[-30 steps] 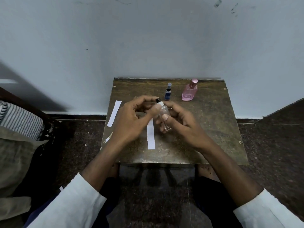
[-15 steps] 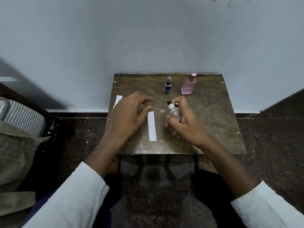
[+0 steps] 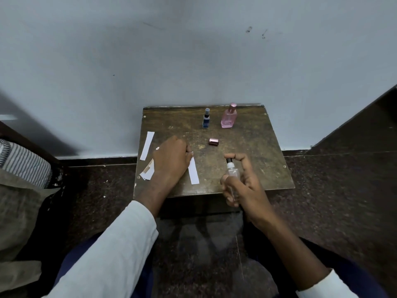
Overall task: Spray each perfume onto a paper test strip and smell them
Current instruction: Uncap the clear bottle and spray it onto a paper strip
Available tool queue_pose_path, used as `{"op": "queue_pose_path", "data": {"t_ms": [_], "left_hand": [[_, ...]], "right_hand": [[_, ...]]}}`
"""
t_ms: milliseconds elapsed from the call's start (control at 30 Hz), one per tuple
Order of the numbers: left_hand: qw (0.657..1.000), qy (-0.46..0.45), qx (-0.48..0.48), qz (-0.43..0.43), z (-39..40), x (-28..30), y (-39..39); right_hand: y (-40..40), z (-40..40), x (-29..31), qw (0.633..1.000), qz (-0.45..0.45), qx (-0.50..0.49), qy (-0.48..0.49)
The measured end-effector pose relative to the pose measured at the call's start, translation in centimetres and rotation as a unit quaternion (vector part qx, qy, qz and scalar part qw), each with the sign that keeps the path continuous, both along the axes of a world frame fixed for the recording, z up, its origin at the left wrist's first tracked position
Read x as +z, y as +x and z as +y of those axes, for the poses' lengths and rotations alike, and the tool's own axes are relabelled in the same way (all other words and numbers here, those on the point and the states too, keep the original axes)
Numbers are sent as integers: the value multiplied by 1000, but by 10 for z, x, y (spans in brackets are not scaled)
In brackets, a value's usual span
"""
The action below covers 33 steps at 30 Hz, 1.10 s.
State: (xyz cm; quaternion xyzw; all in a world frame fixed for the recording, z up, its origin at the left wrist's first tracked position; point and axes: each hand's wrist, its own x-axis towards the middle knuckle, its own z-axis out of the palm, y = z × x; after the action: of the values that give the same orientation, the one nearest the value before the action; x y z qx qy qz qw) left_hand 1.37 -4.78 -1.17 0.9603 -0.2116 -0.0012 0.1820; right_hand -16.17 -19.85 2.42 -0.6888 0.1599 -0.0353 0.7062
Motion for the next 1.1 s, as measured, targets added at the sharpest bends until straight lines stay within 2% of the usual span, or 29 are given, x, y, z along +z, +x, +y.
{"op": "queue_pose_path", "data": {"t_ms": [133, 233, 367, 467, 633, 800, 1100], "left_hand": [[997, -59, -17, 55, 1, 3, -9], [981, -162, -51, 92, 15, 8, -26], [963, -251, -18, 98, 33, 28, -66], [936, -335, 13, 110, 45, 48, -98], [899, -415, 82, 108, 65, 83, -173], [897, -426, 73, 96, 74, 91, -196], [911, -383, 0, 154, 69, 81, -188]], "right_hand": [[-21, 13, 10, 999, -18, -5, -43], [-37, 18, 16, 988, -32, -21, -151], [-61, 27, 28, 958, -75, -30, -274], [-74, 40, 36, 948, -93, -25, -304], [-112, 69, 59, 935, -139, -24, -325], [-139, 69, 66, 930, -164, -19, -329], [-116, 48, 43, 881, -163, -53, -440]]}}
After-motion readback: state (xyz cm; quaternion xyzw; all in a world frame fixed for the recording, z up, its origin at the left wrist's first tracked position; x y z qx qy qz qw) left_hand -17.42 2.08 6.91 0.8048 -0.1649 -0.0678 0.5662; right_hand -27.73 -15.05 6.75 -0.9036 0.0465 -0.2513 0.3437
